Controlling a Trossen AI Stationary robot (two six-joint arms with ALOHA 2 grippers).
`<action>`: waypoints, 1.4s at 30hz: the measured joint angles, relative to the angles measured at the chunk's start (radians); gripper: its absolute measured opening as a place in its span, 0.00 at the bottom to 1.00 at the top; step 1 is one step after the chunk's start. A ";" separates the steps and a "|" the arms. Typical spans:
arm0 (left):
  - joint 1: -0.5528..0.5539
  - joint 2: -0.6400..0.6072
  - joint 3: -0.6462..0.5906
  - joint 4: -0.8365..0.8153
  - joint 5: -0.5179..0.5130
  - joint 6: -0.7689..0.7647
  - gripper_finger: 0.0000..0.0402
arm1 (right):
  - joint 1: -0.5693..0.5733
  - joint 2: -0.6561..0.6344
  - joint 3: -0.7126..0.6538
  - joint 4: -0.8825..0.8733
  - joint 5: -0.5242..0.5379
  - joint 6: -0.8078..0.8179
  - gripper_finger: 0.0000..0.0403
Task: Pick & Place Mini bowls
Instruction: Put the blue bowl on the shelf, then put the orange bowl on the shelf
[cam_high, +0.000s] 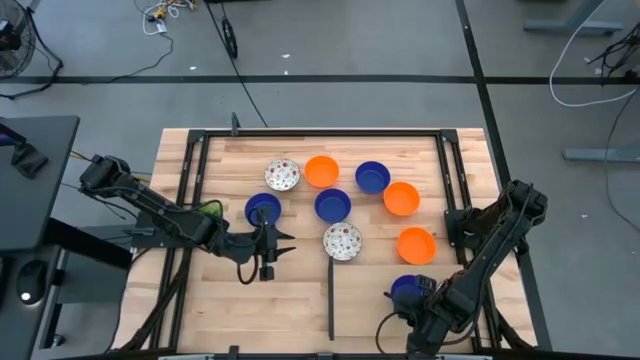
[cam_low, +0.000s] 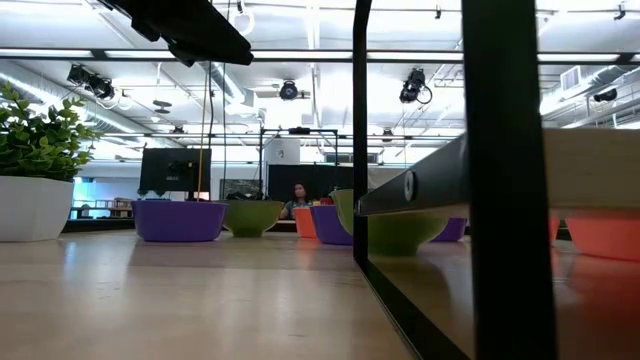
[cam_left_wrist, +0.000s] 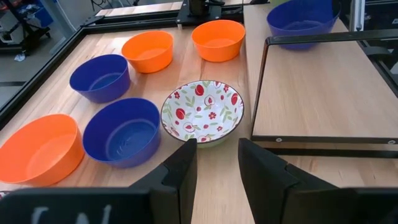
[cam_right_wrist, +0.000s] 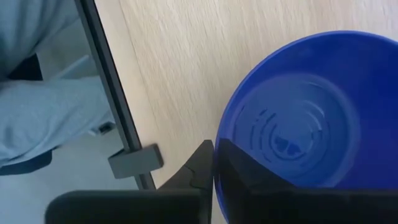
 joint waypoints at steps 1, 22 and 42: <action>0.000 0.000 0.000 0.000 0.000 0.000 0.30 | 0.000 0.000 0.000 0.000 0.000 -0.002 0.05; 0.000 0.000 0.000 0.000 0.000 -0.007 0.30 | -0.013 -0.014 -0.045 0.083 -0.099 -0.064 0.28; 0.000 0.000 0.000 -0.003 0.000 -0.007 0.30 | -0.063 -0.143 -0.230 0.750 1.067 -0.809 0.30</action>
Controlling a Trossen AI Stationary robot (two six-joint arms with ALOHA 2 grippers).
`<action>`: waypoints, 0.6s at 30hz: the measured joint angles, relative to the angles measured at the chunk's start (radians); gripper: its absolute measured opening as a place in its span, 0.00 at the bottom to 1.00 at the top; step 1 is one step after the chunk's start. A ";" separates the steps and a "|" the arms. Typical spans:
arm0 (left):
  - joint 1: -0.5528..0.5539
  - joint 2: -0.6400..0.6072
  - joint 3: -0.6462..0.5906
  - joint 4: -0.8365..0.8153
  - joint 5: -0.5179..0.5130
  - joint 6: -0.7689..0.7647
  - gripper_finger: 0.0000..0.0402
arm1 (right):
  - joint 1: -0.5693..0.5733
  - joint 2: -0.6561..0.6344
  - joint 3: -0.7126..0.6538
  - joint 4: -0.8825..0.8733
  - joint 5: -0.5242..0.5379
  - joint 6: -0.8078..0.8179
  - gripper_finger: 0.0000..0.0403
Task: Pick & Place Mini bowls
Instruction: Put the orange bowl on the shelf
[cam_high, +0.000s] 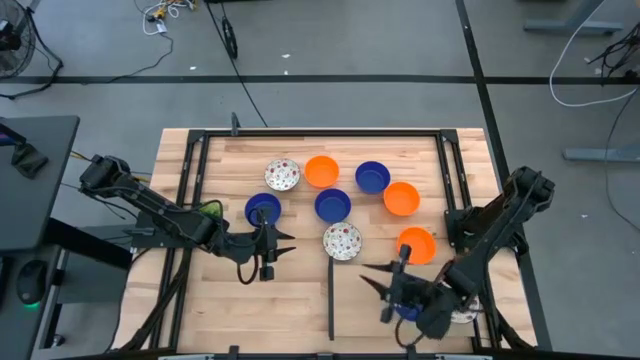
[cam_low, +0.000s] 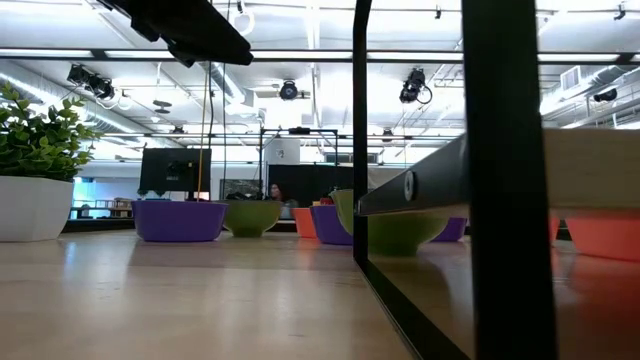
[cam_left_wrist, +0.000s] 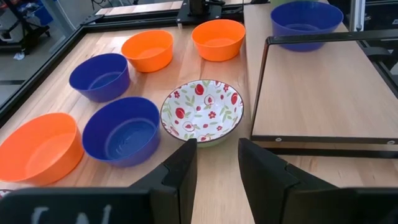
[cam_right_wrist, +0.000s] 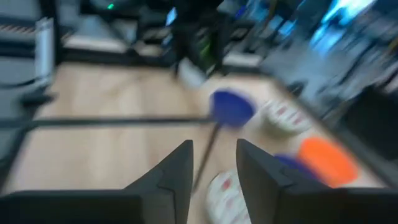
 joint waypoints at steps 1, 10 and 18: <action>0.000 0.000 0.000 -0.003 0.000 0.000 0.30 | -0.014 0.000 -0.037 0.089 0.014 -0.045 0.30; 0.003 0.014 0.000 0.000 -0.065 0.000 0.30 | -0.121 0.000 -0.333 0.787 -0.038 -0.315 0.26; 0.199 0.124 0.014 0.052 -0.071 0.056 0.30 | -0.127 0.000 -0.383 1.019 -0.047 -0.558 0.25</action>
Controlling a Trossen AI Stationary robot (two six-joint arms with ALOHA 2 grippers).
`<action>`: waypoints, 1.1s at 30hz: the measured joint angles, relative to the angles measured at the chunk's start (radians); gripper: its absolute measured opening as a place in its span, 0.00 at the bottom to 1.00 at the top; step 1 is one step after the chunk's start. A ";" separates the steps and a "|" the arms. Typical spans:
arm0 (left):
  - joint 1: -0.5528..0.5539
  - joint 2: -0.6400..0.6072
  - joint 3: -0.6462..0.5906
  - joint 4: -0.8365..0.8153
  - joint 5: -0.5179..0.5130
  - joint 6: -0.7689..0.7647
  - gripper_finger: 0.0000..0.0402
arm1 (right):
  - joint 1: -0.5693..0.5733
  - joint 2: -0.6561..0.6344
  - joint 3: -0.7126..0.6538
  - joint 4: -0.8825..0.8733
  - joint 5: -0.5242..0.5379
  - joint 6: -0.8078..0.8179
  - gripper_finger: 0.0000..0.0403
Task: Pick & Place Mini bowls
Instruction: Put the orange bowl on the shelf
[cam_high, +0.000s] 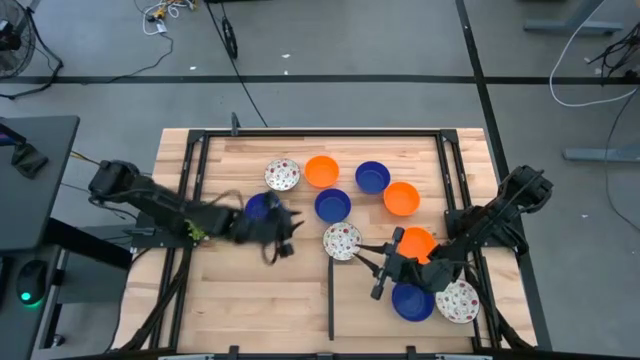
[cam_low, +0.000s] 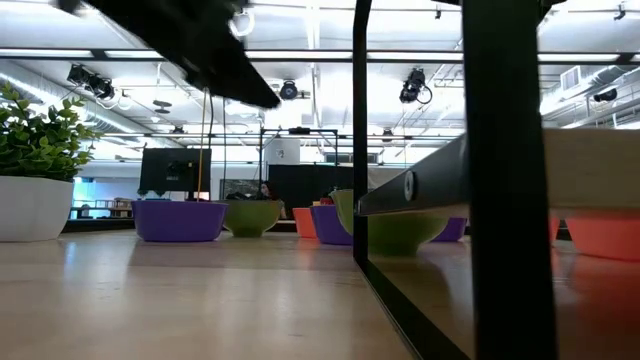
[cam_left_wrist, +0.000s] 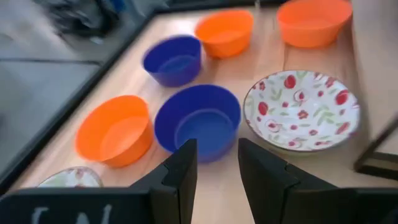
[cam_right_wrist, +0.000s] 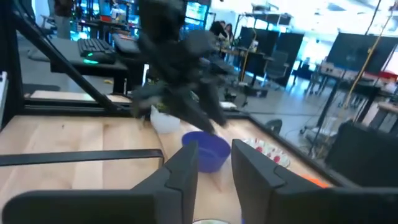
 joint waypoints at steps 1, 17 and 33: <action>0.053 0.008 0.013 -0.005 0.083 0.025 0.30 | 0.001 0.000 0.000 0.001 0.000 -0.010 0.24; 0.542 0.336 0.449 -0.506 0.579 0.664 0.38 | 0.035 0.000 0.000 -0.017 0.002 -0.013 0.24; 0.576 0.478 0.500 -0.504 0.603 0.828 0.40 | 0.035 0.000 -0.001 -0.042 0.002 -0.005 0.24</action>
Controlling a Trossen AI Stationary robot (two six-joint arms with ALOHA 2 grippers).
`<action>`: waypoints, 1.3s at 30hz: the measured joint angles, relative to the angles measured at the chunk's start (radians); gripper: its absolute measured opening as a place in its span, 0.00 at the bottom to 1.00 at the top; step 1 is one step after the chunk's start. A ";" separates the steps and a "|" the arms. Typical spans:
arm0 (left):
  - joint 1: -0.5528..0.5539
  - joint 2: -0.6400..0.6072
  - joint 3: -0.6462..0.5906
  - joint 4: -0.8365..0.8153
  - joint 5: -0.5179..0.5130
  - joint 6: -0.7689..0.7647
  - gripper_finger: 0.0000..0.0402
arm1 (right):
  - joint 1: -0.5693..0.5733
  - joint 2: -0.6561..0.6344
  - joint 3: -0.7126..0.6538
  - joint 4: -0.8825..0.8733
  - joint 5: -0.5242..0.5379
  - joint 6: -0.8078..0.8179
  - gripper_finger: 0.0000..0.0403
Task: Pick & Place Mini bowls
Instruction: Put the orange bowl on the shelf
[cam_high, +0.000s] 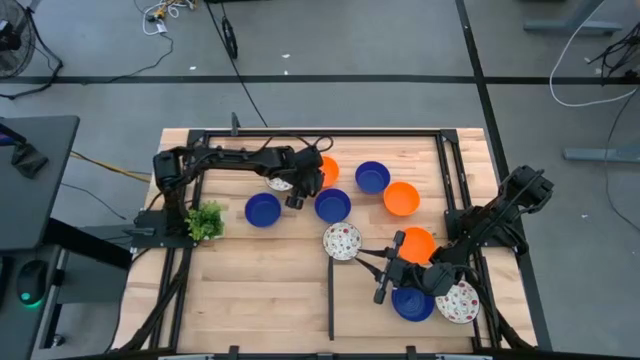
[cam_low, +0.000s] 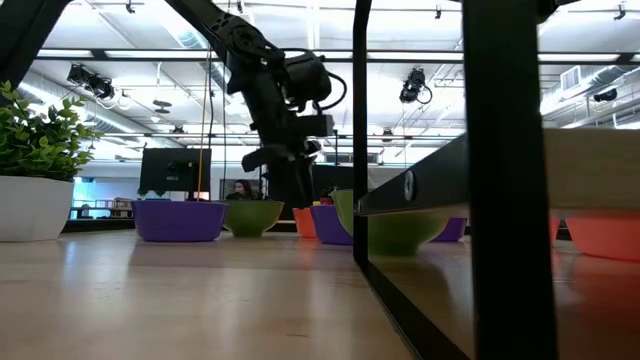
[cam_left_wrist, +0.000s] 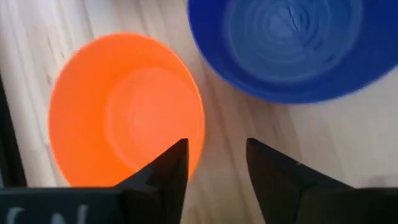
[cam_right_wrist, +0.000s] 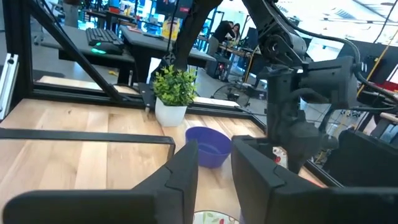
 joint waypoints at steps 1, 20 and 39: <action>0.001 0.006 0.001 0.016 -0.005 0.001 0.37 | 0.000 0.000 0.000 -0.001 0.000 0.000 0.24; 0.024 0.046 0.000 0.050 -0.017 0.049 0.11 | 0.001 0.000 0.000 -0.027 -0.001 0.019 0.24; -0.075 -0.098 0.059 -0.045 -0.093 0.001 0.01 | -0.030 -0.166 0.014 -0.208 -0.024 0.010 0.23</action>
